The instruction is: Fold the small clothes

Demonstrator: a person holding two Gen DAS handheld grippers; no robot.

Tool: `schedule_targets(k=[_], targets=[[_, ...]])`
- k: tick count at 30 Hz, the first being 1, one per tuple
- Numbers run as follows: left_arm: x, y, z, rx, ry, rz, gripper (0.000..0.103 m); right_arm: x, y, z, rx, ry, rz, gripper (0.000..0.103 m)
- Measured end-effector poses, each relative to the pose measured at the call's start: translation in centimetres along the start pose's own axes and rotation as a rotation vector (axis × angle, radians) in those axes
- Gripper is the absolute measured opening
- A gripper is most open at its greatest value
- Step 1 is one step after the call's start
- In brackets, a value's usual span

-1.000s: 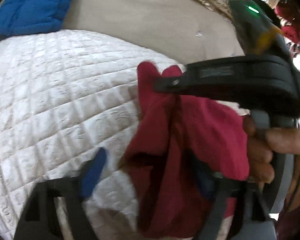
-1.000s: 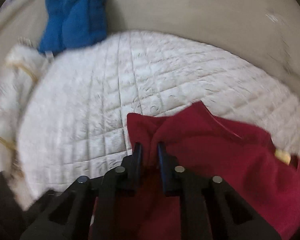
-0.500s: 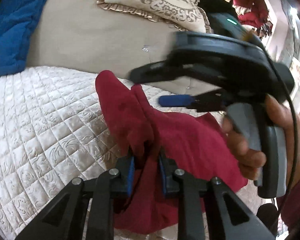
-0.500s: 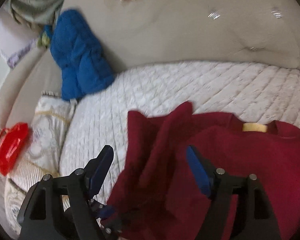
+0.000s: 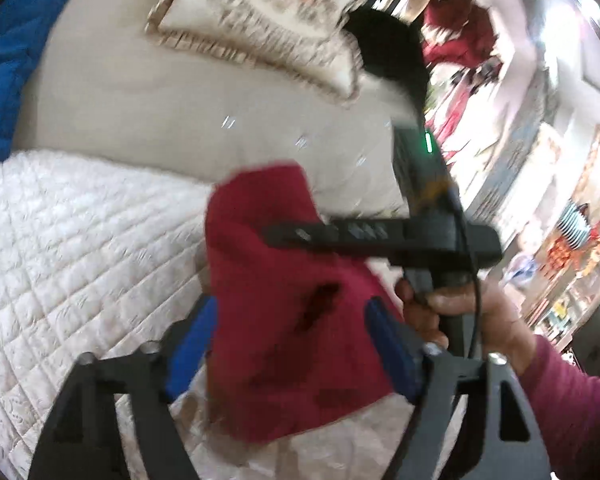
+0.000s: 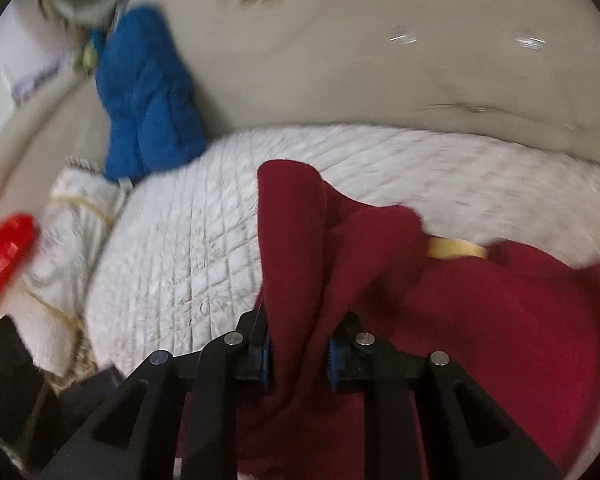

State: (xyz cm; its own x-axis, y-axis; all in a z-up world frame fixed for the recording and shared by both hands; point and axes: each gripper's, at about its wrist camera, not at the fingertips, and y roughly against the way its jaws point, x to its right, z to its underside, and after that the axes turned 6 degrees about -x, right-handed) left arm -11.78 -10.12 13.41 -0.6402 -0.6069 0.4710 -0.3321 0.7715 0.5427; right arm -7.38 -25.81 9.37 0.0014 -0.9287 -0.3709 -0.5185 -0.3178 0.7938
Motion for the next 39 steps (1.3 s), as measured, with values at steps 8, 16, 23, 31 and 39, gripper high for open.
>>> schedule_targets(k=[8,16,23,31,39], targets=[[4.0,-5.2,-1.2,-0.106,-0.050,-0.083,0.082,11.0,9.0,2.2,0.057,-0.142,0.019,0.000],[6.9,-14.2,1.7,-0.288,-0.118,-0.152,0.081,16.3,8.6,5.4,0.045,-0.206,0.118,0.004],[7.3,-15.4,3.8,-0.302,-0.166,-0.218,0.083,17.9,13.3,6.6,0.213,-0.330,0.299,0.031],[7.2,-16.1,4.1,-0.288,-0.181,-0.217,0.085,16.9,6.3,3.1,0.069,-0.109,0.369,0.030],[7.1,-15.9,4.3,-0.296,-0.200,-0.225,0.086,15.7,11.9,7.1,0.134,-0.113,0.220,0.029]])
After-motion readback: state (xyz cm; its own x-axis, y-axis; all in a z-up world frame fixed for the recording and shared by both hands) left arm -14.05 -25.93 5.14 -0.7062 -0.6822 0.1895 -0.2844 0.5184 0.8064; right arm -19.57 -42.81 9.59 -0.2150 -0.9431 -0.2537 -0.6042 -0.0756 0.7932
